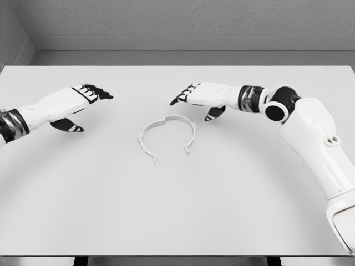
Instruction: Assemble PVC drainage pipe clamps
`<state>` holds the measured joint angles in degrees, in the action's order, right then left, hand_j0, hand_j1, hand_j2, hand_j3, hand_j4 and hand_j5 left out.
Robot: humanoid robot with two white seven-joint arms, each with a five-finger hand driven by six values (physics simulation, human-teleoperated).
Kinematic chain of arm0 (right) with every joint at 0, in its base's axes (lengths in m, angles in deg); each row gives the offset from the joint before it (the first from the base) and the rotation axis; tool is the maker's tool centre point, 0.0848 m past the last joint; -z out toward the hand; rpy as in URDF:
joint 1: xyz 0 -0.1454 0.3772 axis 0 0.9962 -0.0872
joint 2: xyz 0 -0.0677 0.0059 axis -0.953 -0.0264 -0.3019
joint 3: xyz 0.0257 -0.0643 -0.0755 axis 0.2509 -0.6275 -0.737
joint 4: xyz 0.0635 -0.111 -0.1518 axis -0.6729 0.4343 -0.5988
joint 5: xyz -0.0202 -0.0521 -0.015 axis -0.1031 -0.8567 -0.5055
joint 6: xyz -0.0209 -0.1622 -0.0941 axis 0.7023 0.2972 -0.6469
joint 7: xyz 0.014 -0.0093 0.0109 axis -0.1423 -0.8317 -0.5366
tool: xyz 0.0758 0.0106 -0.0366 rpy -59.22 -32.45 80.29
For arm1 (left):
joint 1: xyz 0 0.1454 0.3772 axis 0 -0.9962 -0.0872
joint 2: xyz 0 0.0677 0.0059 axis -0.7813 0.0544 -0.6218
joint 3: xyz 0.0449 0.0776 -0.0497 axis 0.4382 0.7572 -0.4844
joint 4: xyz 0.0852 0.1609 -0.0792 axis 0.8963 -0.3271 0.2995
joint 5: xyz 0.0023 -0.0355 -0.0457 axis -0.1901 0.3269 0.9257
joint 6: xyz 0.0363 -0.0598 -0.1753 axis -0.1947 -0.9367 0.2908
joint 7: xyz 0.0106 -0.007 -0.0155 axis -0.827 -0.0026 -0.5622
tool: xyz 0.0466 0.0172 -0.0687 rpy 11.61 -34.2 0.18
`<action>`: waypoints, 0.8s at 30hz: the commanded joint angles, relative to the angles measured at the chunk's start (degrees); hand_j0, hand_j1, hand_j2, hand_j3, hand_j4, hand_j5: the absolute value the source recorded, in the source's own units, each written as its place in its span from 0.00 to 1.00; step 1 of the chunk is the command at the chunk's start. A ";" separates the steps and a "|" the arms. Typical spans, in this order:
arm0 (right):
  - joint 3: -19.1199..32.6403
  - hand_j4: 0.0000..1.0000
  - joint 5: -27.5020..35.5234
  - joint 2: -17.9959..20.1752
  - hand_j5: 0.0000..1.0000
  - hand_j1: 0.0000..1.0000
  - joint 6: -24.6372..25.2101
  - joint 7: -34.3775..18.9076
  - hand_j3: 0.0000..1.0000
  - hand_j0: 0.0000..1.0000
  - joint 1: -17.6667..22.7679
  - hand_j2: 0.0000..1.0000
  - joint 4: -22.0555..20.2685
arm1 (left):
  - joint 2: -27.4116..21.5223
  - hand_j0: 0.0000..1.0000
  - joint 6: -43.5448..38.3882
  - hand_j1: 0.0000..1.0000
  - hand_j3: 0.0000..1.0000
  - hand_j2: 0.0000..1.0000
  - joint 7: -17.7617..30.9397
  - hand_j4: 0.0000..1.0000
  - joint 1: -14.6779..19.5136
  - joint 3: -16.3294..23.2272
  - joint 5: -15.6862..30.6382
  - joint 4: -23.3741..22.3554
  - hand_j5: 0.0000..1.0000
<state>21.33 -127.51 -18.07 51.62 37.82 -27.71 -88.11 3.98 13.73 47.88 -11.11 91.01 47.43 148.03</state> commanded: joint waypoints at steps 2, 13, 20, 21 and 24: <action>1.09 0.93 0.30 0.65 0.93 0.93 0.17 -0.13 0.93 0.93 -0.26 0.93 -1.17 | -0.06 1.00 -0.08 1.00 1.00 1.00 -0.04 1.00 0.00 0.08 0.56 1.75 1.00; 1.27 0.93 -0.23 -3.30 0.93 0.93 0.17 0.13 0.93 0.93 -1.67 0.93 6.74 | 5.91 1.00 -0.08 1.00 1.00 1.00 0.05 1.00 -0.44 2.72 0.30 5.09 1.00; 1.18 0.93 -0.32 -4.27 0.93 0.93 0.17 0.22 0.93 0.93 -2.37 0.93 8.06 | 7.50 1.00 -0.08 1.00 1.00 1.00 0.22 1.00 -0.44 4.13 0.12 5.00 1.00; 1.18 0.93 -0.32 -4.54 0.93 0.93 0.17 0.31 0.93 0.93 -2.46 0.93 8.32 | 7.41 1.00 -0.08 1.00 1.00 1.00 0.22 1.00 -0.44 4.04 0.12 5.00 1.00; 1.18 0.93 -0.32 -5.24 0.93 0.93 0.17 0.39 0.93 0.93 -2.99 0.93 9.11 | 6.71 1.00 -0.08 1.00 1.00 1.00 0.14 1.00 0.09 3.51 0.30 4.47 1.00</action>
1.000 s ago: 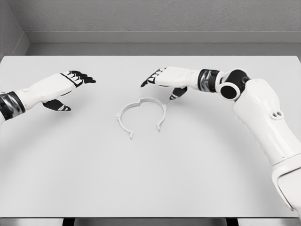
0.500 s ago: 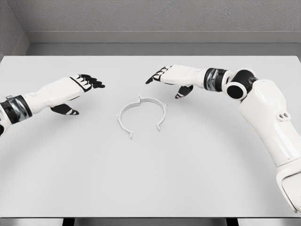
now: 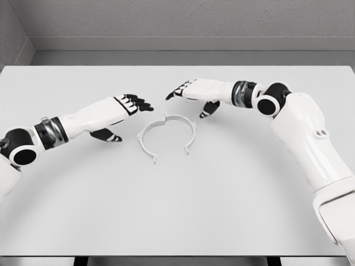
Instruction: Assemble PVC drainage pipe clamps
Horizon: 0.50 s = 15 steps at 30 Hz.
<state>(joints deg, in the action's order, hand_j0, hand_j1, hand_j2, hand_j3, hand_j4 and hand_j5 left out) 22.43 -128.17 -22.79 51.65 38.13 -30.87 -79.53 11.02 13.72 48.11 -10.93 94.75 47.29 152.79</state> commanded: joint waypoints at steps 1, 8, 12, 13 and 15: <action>0.08 0.93 0.34 -0.78 0.93 0.93 0.14 0.08 0.93 0.93 -0.09 0.93 1.07 | -0.42 1.00 -0.07 1.00 1.00 1.00 -0.09 1.00 0.00 -0.32 0.52 -0.28 1.00; 0.17 0.93 0.26 -2.36 0.93 0.93 0.14 0.35 0.93 0.93 -0.88 0.93 3.97 | -9.29 1.00 -0.07 1.00 1.00 1.00 -0.27 1.00 0.18 -1.90 4.21 -1.86 1.00; 0.17 0.93 0.26 -2.54 0.93 0.93 0.14 0.43 0.93 0.93 -1.14 0.93 4.23 | -11.85 1.00 -0.07 1.00 1.00 1.00 -0.27 1.00 0.18 -2.95 5.18 -3.80 1.00; 0.17 0.93 0.26 -2.89 0.93 0.93 0.14 0.52 0.93 0.93 -1.41 0.93 4.58 | -11.85 1.00 -0.07 1.00 1.00 1.00 -0.27 1.00 0.09 -3.30 5.18 -3.89 1.00; 0.17 0.93 0.26 -3.06 0.93 0.93 0.14 1.31 0.93 0.93 -1.93 0.93 6.08 | -11.85 1.00 -0.07 1.00 1.00 1.00 -0.27 1.00 0.00 -3.74 5.18 -3.89 1.00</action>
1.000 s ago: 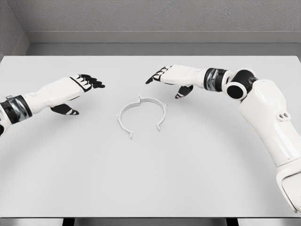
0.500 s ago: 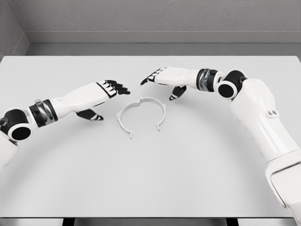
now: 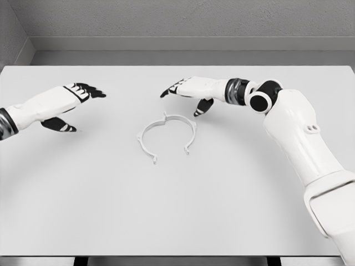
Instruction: Assemble PVC drainage pipe clamps
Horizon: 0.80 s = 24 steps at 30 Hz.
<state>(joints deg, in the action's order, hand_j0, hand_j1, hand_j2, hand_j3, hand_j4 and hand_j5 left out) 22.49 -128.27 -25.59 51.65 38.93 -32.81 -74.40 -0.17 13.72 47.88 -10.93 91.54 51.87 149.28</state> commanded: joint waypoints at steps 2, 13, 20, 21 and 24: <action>0.11 0.93 0.36 -0.26 0.93 0.93 0.14 0.52 0.93 0.93 -0.18 0.93 1.03 | -0.66 1.00 -0.07 1.00 1.00 1.00 -0.04 1.00 0.00 -0.53 0.96 -0.37 1.00; -0.07 0.93 -0.35 -1.32 0.93 0.93 0.14 0.87 0.93 0.93 -0.44 0.93 3.06 | -1.01 1.00 -0.07 1.00 1.00 1.00 -0.04 1.00 0.00 -0.62 1.05 -0.37 1.00; -0.51 0.93 -0.35 -1.23 0.93 0.93 0.14 0.87 0.93 0.93 -0.35 0.93 2.62 | -1.01 1.00 -0.07 1.00 1.00 1.00 -0.04 1.00 -0.26 -0.70 0.88 -0.46 1.00; -0.59 0.93 -0.35 -1.32 0.93 0.93 0.14 0.87 0.93 0.93 -0.35 0.93 2.53 | -0.92 1.00 -0.07 1.00 1.00 1.00 0.05 1.00 -0.35 -0.70 0.88 -0.37 1.00; -0.68 0.93 -0.35 -1.76 0.93 0.93 0.14 0.87 0.93 0.93 -0.18 0.93 2.26 | -1.01 1.00 -0.07 1.00 1.00 1.00 -0.04 1.00 -0.35 -0.70 0.88 -0.37 1.00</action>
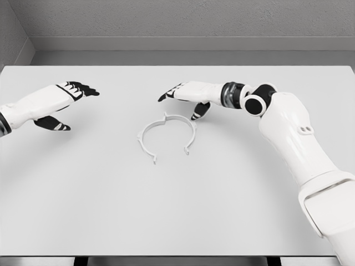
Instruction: Assemble PVC drainage pipe clamps
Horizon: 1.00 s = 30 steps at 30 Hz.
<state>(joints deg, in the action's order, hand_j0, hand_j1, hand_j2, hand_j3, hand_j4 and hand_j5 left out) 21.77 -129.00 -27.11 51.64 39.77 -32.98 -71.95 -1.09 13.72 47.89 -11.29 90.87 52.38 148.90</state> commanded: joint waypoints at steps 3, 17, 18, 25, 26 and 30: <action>-0.05 0.93 0.38 -0.33 0.93 0.93 0.15 0.02 0.93 0.93 0.09 0.93 -0.36 | -0.09 1.00 -0.07 1.00 1.00 1.00 -0.05 1.00 0.00 -0.04 0.37 0.00 1.00; 0.21 0.93 0.56 0.29 0.93 0.93 0.15 -0.50 0.93 0.93 1.49 0.93 -3.70 | -0.09 1.00 -0.07 1.00 1.00 1.00 -0.05 1.00 0.00 0.05 0.54 0.18 1.00; 0.21 0.93 0.65 0.37 0.93 0.93 0.15 -0.50 0.93 0.93 1.41 0.93 -3.70 | -0.09 1.00 -0.07 1.00 1.00 1.00 -0.05 1.00 0.09 0.05 0.54 0.18 1.00; 0.21 0.93 0.38 0.20 0.93 0.93 0.15 -0.50 0.93 0.93 0.97 0.93 -3.35 | -0.18 1.00 -0.07 1.00 1.00 1.00 -0.05 1.00 0.09 0.05 1.33 0.36 1.00; 0.21 0.93 0.38 0.11 0.93 0.93 0.15 -0.41 0.93 0.93 0.88 0.93 -3.17 | -0.18 1.00 -0.07 1.00 1.00 1.00 -0.05 1.00 0.09 0.05 1.25 0.27 1.00; 0.56 0.93 0.12 -0.07 0.93 0.93 0.15 -0.41 0.93 0.93 0.53 0.93 -2.82 | -0.26 1.00 -0.07 1.00 1.00 1.00 -0.05 1.00 0.09 0.05 1.33 0.36 1.00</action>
<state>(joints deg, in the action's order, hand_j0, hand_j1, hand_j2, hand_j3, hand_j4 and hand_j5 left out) 22.10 -129.14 -27.06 51.64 39.31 -32.63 -74.92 -1.22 13.72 47.88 -11.20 90.95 53.26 149.23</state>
